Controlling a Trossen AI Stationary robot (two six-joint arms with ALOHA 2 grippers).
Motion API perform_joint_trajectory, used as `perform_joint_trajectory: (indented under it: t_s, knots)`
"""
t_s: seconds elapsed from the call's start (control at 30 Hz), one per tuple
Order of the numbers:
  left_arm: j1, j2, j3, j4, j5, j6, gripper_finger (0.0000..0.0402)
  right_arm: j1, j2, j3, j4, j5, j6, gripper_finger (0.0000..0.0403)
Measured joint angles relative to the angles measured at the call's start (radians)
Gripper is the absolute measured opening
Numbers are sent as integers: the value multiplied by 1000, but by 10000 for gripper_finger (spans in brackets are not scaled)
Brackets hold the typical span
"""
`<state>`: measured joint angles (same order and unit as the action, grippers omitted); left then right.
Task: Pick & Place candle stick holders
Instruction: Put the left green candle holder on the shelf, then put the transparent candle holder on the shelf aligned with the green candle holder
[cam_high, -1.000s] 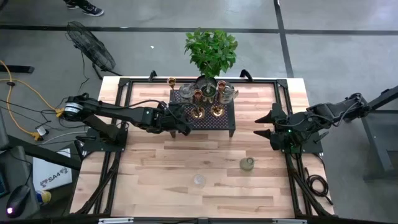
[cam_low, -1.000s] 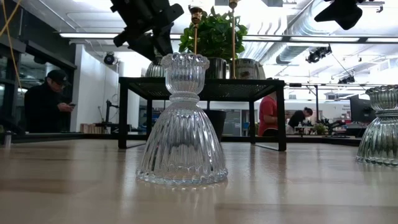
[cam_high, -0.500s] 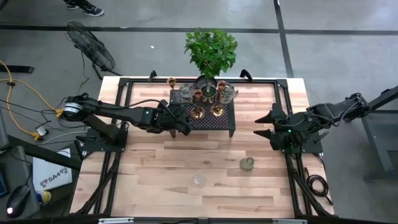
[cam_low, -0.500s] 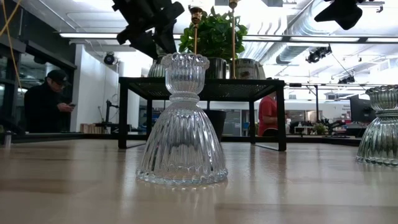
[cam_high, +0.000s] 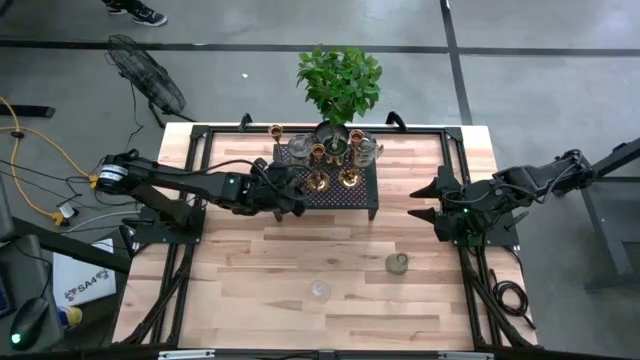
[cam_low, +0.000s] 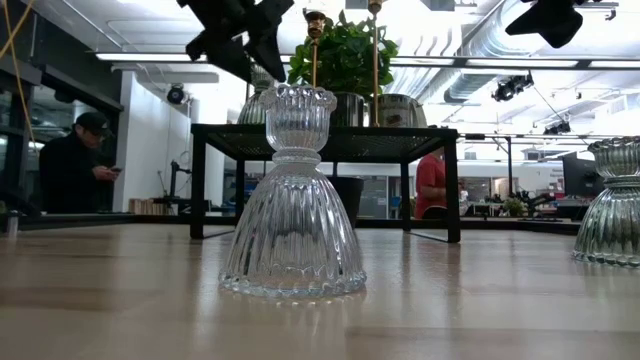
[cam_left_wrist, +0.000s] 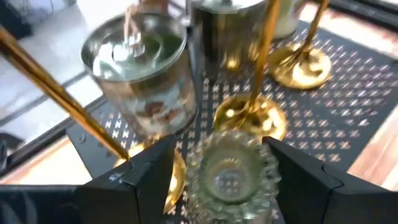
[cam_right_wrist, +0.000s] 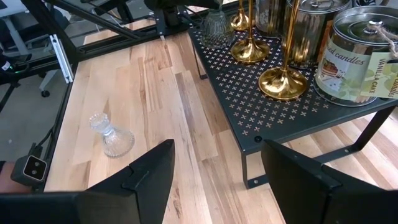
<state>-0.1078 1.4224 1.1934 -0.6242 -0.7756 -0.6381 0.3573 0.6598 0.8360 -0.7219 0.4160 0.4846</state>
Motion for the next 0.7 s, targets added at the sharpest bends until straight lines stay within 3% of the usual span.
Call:
perform_joint_trajectory:
  t_s: [0.37,0.7]
  knots:
    - [-95,-25,1,57,-87,34,237,0,0,0,0,0,0,233]
    - [-256,-41,0,56,-136,67,237,0,0,0,0,0,0,233]
